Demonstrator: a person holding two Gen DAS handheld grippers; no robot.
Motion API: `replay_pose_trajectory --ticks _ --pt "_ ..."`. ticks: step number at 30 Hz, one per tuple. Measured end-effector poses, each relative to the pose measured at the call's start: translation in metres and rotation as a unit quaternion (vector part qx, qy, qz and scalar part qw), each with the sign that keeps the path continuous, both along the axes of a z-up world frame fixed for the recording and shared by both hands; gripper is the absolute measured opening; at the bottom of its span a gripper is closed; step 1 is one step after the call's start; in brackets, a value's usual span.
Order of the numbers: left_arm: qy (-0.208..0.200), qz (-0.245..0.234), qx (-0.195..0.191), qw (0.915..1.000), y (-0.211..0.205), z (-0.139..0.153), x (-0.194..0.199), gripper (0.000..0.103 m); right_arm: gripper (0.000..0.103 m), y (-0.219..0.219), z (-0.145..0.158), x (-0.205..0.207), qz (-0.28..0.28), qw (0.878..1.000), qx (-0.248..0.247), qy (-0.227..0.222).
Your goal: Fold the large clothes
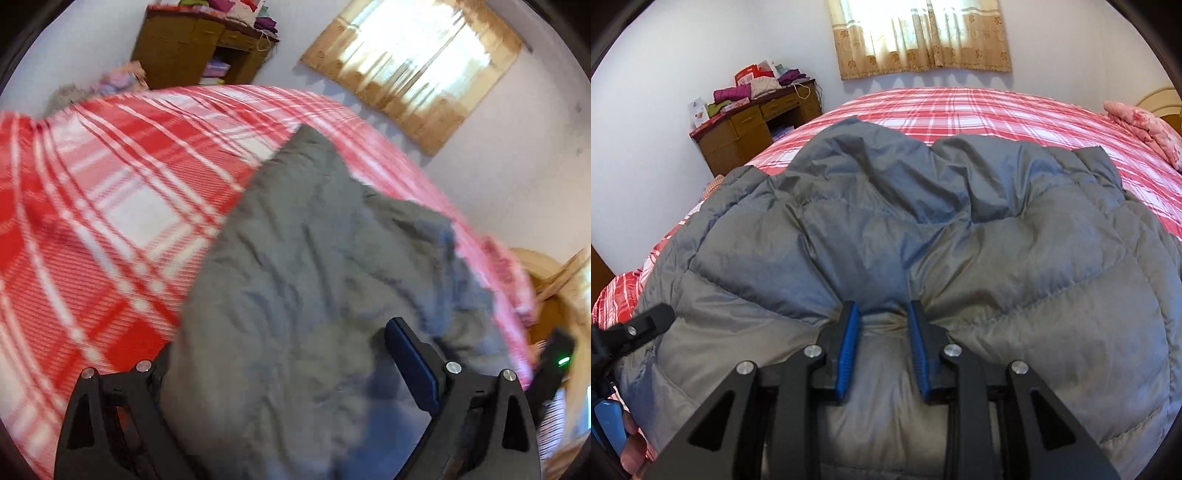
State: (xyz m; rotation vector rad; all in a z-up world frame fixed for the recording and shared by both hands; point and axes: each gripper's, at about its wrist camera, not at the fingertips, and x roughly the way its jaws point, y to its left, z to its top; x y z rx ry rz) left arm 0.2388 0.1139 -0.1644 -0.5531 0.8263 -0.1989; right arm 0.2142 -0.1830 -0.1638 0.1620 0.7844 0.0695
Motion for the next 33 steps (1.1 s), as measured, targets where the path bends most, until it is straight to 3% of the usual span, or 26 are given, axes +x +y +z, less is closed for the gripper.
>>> replay_pose_trajectory --ticks 1,3,6,9,14,16,22,27,33 --pt "-0.001 0.005 -0.01 0.9999 -0.002 0.001 0.001 0.089 0.031 -0.001 0.0 0.0 0.0 1.0 0.003 0.0" --pt "-0.003 0.003 -0.019 0.9998 -0.005 0.001 0.003 0.061 0.031 -0.003 0.0 0.001 0.002 1.0 0.011 0.001" --pt "-0.013 -0.012 -0.015 0.9997 -0.014 0.009 0.005 0.04 0.031 -0.006 -0.001 0.003 0.003 1.0 0.02 0.001" --pt "-0.039 -0.026 0.017 0.9988 -0.024 0.025 0.001 0.03 0.031 -0.008 -0.002 0.003 0.004 1.0 0.025 0.001" --pt "-0.076 -0.049 0.069 0.9935 -0.044 0.049 0.005 0.024 0.031 -0.013 -0.004 0.0 0.005 0.999 0.051 0.002" --pt "-0.102 -0.071 0.106 0.9867 -0.062 0.063 0.002 0.024 0.031 -0.021 -0.004 0.002 0.006 0.998 0.066 0.003" --pt "-0.144 -0.132 0.158 0.968 -0.105 0.085 -0.001 0.024 0.029 -0.031 -0.007 0.0 0.01 0.994 0.112 0.009" --pt "-0.155 -0.16 0.174 0.9593 -0.125 0.091 -0.001 0.024 0.027 -0.038 -0.006 0.001 0.018 0.99 0.141 0.021" --pt "-0.188 -0.21 0.211 0.9361 -0.156 0.101 -0.021 0.024 0.021 -0.055 -0.009 0.001 0.028 0.978 0.201 0.041"
